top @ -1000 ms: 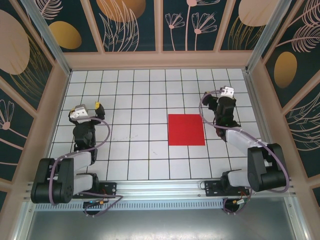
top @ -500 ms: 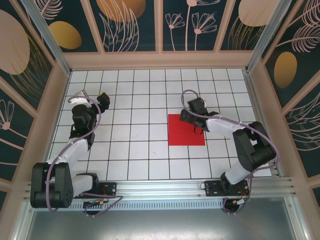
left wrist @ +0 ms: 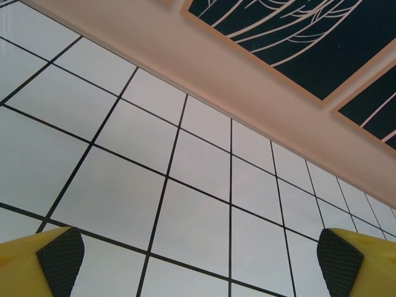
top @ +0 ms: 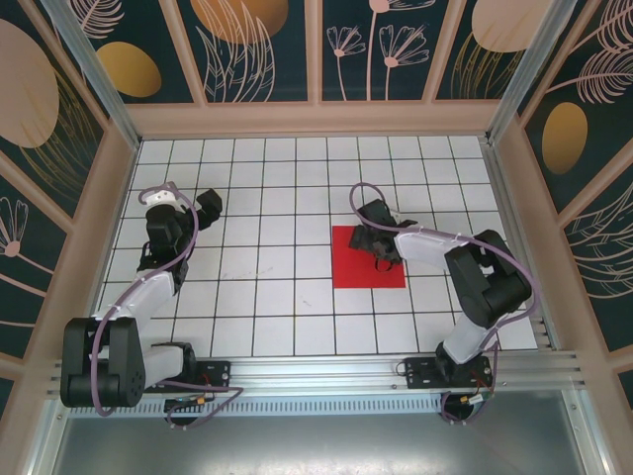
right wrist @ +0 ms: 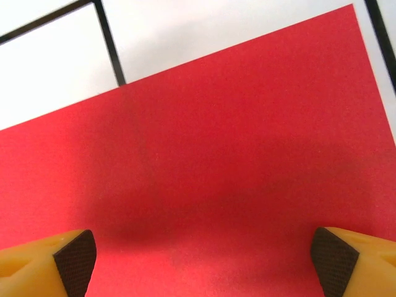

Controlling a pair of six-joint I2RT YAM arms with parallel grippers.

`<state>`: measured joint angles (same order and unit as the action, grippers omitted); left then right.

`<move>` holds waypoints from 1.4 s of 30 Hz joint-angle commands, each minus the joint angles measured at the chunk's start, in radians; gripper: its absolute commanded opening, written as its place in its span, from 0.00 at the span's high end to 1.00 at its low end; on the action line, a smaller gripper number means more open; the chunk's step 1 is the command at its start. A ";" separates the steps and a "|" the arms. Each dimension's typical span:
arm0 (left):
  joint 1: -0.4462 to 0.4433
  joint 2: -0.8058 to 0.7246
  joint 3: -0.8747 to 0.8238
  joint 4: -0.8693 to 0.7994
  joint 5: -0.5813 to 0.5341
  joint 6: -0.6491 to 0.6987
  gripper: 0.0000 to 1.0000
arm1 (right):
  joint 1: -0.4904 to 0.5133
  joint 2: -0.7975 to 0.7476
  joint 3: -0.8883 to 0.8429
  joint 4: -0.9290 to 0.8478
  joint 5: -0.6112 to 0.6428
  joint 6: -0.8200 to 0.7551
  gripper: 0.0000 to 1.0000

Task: Fold a paper plane with a square sheet of paper (pick it up from the middle)
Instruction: Move the square sheet of paper to the center of the table.

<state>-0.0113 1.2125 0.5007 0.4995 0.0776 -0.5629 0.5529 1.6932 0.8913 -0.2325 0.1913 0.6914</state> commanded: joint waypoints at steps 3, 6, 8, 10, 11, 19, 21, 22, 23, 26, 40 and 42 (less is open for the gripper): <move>0.008 0.010 0.013 -0.008 0.043 -0.011 0.01 | 0.034 0.085 0.057 0.017 -0.046 0.019 0.07; 0.009 0.016 0.005 0.012 0.044 -0.030 0.01 | 0.046 0.120 0.086 0.031 -0.051 0.013 0.07; 0.008 0.018 -0.003 0.026 0.043 -0.036 0.01 | 0.055 0.145 0.111 0.034 -0.056 0.010 0.07; 0.008 0.016 -0.008 0.032 0.042 -0.037 0.02 | 0.061 0.173 0.143 0.036 -0.053 0.003 0.07; 0.008 0.016 -0.009 0.034 0.042 -0.039 0.02 | 0.063 0.190 0.164 0.035 -0.045 -0.004 0.08; 0.008 0.025 -0.006 0.013 0.063 -0.032 0.02 | 0.067 0.154 0.311 -0.149 0.043 -0.255 0.07; 0.008 0.033 -0.004 0.008 0.069 -0.026 0.01 | 0.064 0.122 0.311 -0.191 0.016 -0.340 0.01; 0.008 0.037 -0.002 0.006 0.075 -0.023 0.01 | 0.062 0.117 0.311 -0.208 -0.001 -0.364 0.01; 0.008 0.041 0.000 0.007 0.081 -0.026 0.01 | 0.057 0.117 0.309 -0.221 -0.037 -0.393 0.01; 0.008 0.047 0.002 0.012 0.092 -0.032 0.02 | 0.042 0.141 0.322 -0.256 -0.115 -0.452 0.01; 0.008 0.056 -0.001 0.007 0.108 -0.034 0.02 | 0.041 0.268 0.418 -0.290 -0.116 -0.525 0.02; 0.008 0.062 0.001 0.010 0.112 -0.034 0.01 | 0.040 0.279 0.416 -0.292 -0.118 -0.522 0.02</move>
<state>-0.0113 1.2598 0.4995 0.4965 0.1761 -0.5892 0.6010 1.9514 1.2819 -0.4801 0.0731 0.1879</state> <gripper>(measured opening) 0.985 0.980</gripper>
